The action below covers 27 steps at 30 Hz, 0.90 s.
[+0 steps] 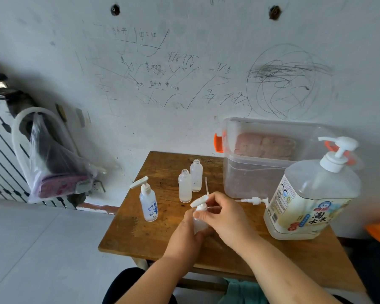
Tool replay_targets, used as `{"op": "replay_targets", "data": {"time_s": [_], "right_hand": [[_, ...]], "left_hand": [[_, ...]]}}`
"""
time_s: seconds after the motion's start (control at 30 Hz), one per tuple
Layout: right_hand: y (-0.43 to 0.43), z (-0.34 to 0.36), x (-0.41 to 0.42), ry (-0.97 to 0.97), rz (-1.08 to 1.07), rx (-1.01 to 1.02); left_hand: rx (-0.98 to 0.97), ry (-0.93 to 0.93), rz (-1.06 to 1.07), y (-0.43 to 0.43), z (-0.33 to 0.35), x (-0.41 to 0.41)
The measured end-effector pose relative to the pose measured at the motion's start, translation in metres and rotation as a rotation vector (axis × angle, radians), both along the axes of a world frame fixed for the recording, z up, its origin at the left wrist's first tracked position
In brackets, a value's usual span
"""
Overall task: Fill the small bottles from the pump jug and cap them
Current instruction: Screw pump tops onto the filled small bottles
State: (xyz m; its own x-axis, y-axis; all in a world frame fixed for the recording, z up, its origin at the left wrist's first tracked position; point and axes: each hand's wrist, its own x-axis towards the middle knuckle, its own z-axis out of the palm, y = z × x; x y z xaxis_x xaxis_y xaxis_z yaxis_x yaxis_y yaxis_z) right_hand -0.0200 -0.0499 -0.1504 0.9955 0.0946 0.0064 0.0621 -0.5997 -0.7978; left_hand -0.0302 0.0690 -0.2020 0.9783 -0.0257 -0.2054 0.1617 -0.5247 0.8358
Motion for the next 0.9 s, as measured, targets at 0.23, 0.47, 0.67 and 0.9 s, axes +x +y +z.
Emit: {"op": "replay_targets", "data": {"time_s": [0.23,0.47,0.67,0.9], "right_hand": [[0.0,0.003,0.001,0.005,0.018,-0.021],[0.003,0.006,0.001,-0.013,0.007,-0.051],[0.002,0.011,0.0,0.018,0.071,-0.082],[0.0,0.003,0.001,0.092,0.045,0.035]], "left_hand": [[0.003,0.005,-0.004,0.001,0.0,0.0],[0.023,0.013,-0.006,0.001,0.0,0.0],[0.029,0.015,-0.002,0.002,-0.001,0.001],[0.044,0.027,-0.012,0.003,-0.004,0.002]]}}
